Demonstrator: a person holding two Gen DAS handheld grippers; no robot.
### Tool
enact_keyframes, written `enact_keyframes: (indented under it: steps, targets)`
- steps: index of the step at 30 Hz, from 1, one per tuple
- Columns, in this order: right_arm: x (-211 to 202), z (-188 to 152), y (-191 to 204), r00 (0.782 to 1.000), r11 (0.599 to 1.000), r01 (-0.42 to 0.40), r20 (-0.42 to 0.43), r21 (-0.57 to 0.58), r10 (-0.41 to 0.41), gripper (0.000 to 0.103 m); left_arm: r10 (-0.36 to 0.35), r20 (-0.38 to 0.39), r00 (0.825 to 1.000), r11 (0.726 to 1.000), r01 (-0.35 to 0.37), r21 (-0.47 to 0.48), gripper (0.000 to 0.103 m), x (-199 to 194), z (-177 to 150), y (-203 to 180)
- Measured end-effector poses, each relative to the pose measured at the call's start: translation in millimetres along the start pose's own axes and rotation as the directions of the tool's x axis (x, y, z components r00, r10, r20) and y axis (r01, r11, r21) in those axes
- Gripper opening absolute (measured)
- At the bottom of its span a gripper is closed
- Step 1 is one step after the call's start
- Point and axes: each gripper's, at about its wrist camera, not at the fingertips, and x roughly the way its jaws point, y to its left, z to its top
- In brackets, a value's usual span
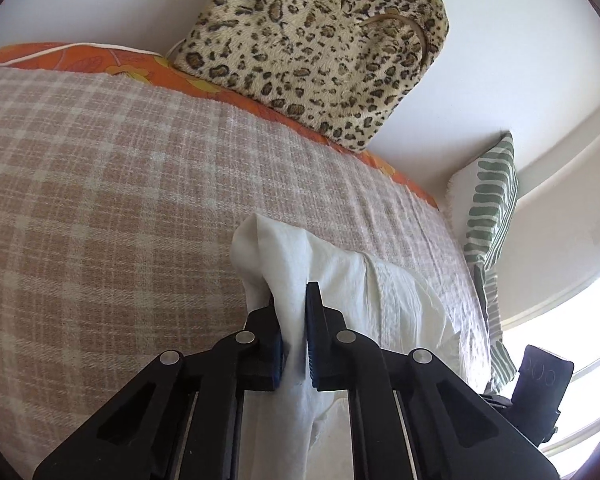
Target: Fold small clothes
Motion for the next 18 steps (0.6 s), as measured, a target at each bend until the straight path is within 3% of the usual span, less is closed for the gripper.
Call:
enact_keyframes:
  steps: [9,18]
  targets:
    - [-73.2,11.5,-20.6,0.990,0.993,0.110,0.098,-0.043,-0.106,0.013,-0.068,0.025,0.997,0.991,0.065,0.113,0.007,16.9,16.3,-76.0]
    - [-154.8,32.7,-83.2,0.955,0.968,0.251,0.163,-0.003,-0.247,0.013,-0.119,0.014,0.993,0.962,0.112,0.250,0.007,72.6,16.8,-172.9]
